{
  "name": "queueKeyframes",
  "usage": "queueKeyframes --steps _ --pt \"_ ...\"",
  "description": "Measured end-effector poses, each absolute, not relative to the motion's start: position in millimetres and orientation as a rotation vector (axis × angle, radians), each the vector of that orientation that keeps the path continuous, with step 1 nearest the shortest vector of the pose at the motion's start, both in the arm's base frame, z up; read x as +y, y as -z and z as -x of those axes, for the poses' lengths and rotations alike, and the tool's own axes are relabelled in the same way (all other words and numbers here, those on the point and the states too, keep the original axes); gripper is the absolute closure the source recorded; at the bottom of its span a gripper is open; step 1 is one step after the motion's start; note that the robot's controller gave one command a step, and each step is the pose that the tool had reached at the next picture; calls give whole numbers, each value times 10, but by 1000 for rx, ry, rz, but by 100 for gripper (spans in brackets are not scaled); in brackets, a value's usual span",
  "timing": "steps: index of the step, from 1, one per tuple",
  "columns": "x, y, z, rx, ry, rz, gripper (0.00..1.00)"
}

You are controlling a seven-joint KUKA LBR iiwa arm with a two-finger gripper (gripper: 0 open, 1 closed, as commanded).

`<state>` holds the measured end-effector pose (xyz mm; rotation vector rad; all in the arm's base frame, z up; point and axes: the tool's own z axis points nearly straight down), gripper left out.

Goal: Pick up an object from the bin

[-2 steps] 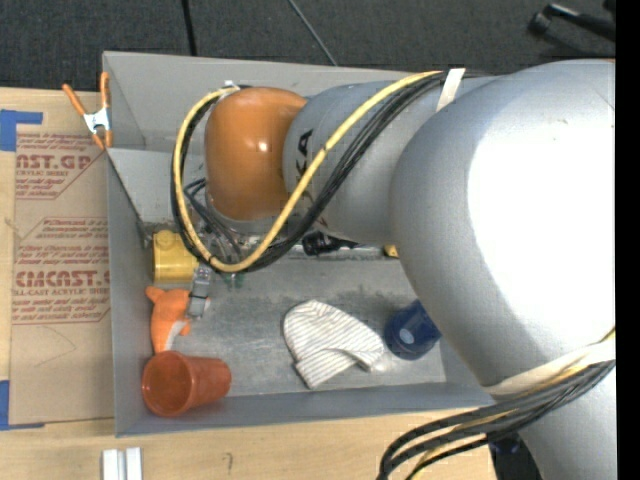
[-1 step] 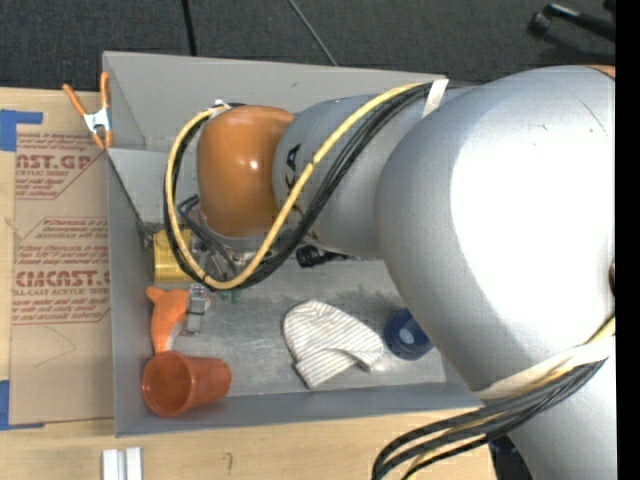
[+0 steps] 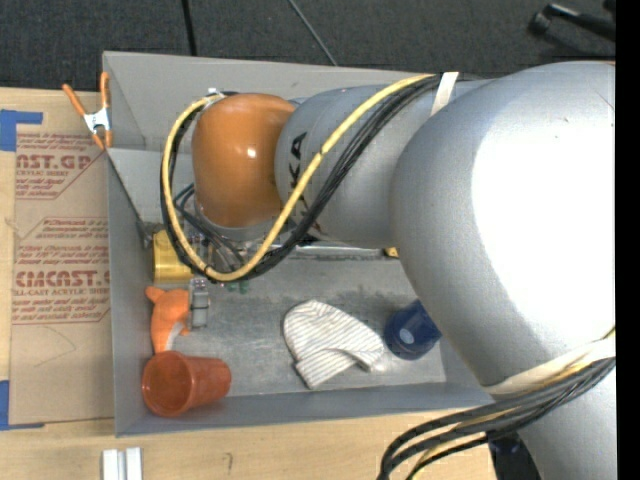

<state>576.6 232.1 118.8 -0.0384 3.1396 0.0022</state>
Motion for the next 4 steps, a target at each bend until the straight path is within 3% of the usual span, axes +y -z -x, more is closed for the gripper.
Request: queueKeyframes --steps 1,2,4 --pt "2384 -1015 -5696 3112 -1 -426 0" --pt "2382 -753 -5513 3060 -4 631 100" --pt "2380 -788 -5509 3065 -3 630 100"
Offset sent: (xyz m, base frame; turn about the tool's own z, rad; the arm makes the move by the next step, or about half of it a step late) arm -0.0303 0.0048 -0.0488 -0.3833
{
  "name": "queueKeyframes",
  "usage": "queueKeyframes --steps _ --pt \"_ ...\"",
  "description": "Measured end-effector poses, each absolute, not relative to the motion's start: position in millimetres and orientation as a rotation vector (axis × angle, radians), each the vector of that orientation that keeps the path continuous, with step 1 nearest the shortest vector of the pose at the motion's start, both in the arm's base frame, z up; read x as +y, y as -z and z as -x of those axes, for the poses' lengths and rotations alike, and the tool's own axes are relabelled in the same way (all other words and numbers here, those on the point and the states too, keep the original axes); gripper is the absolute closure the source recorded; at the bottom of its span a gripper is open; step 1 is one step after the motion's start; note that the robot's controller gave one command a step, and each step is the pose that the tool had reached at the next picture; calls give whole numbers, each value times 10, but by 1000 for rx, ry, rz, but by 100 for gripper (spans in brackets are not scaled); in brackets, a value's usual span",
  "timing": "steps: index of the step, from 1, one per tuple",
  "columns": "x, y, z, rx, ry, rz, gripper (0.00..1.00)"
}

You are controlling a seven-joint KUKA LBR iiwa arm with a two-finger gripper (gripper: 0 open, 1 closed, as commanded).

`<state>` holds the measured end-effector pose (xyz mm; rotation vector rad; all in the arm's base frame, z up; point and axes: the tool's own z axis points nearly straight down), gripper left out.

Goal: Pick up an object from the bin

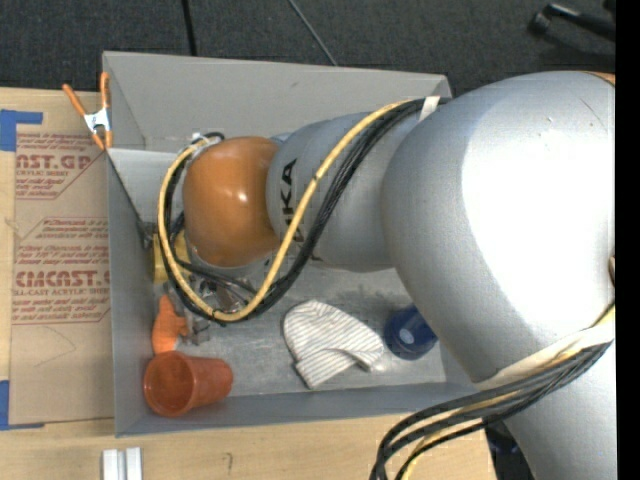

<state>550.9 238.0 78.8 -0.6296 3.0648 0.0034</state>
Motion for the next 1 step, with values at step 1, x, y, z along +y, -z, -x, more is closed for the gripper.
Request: queueKeyframes --steps 1 --pt "2378 -907 -5490 3074 -1 632 100"
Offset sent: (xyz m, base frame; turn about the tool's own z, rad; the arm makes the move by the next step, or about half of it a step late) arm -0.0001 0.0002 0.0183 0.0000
